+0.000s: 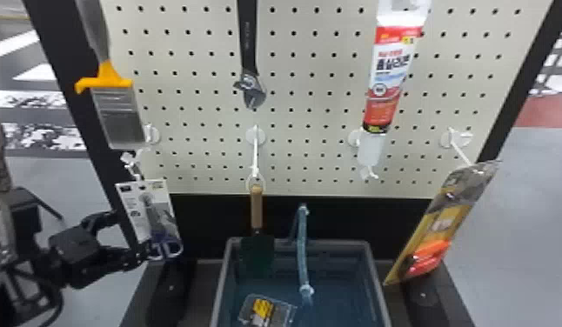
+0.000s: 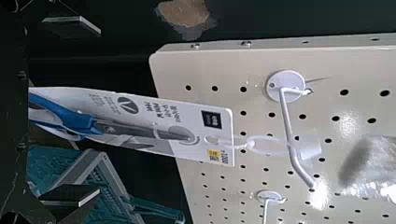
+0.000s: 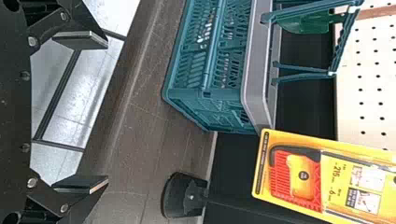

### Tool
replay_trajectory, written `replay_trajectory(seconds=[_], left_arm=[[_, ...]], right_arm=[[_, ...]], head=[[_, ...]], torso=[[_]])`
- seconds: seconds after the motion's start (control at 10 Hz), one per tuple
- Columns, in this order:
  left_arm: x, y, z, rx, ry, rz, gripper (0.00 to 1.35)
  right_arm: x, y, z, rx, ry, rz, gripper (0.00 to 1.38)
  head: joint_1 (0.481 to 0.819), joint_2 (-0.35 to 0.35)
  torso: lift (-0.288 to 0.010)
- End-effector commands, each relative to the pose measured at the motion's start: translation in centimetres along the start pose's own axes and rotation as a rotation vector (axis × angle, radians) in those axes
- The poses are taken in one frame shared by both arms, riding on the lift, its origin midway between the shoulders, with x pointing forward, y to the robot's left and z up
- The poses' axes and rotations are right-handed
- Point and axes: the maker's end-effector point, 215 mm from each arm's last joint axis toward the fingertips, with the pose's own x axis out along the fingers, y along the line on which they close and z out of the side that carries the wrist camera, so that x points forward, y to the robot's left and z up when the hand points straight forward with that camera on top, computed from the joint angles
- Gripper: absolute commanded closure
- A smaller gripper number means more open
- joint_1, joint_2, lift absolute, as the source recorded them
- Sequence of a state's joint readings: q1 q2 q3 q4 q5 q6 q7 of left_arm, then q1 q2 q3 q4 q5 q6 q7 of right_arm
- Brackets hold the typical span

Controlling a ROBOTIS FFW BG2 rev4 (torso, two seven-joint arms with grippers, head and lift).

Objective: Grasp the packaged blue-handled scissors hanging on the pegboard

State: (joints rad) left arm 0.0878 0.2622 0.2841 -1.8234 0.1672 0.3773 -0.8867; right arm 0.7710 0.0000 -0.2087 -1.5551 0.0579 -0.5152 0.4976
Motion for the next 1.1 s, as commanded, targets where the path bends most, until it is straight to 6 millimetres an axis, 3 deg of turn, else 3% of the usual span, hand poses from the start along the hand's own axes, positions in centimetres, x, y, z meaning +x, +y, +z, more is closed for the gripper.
replay_trajectory(seconds=[0.0, 0.2, 0.5, 0.8, 0.9, 1.0], left_arm=[[1.3, 1.3, 1.0, 0.010, 0.022, -0.033, 0.12], [2.7, 1.6, 1.2, -0.046, 0.020, -0.105, 0.12], [3.2, -0.1, 1.3, -0.154, -0.019, -0.209, 0.12], [3.6, -1.1, 2.3, -0.151, -0.021, -0.258, 0.13], [3.6, -1.1, 2.4, -0.148, -0.023, -0.260, 0.25], [3.5, -1.1, 2.1, -0.147, -0.018, -0.258, 0.55]], right_arm=[[0.0, 0.4, -0.5, 0.004, 0.010, 0.015, 0.26], [0.3, 0.7, -0.7, 0.005, 0.013, 0.029, 0.26], [0.3, 0.8, -1.0, 0.008, 0.017, 0.034, 0.26], [0.2, 0.8, -1.2, 0.008, 0.020, 0.038, 0.26], [0.2, 0.9, -1.3, 0.009, 0.022, 0.038, 0.26], [0.1, 1.0, -1.4, 0.011, 0.024, 0.039, 0.26]], head=[[0.549, 0.000], [0.549, 0.000], [0.549, 0.000], [0.549, 0.000], [0.549, 0.000], [0.549, 0.000]], torso=[[-0.100], [-0.100], [-0.100], [-0.100], [-0.100], [-0.100]])
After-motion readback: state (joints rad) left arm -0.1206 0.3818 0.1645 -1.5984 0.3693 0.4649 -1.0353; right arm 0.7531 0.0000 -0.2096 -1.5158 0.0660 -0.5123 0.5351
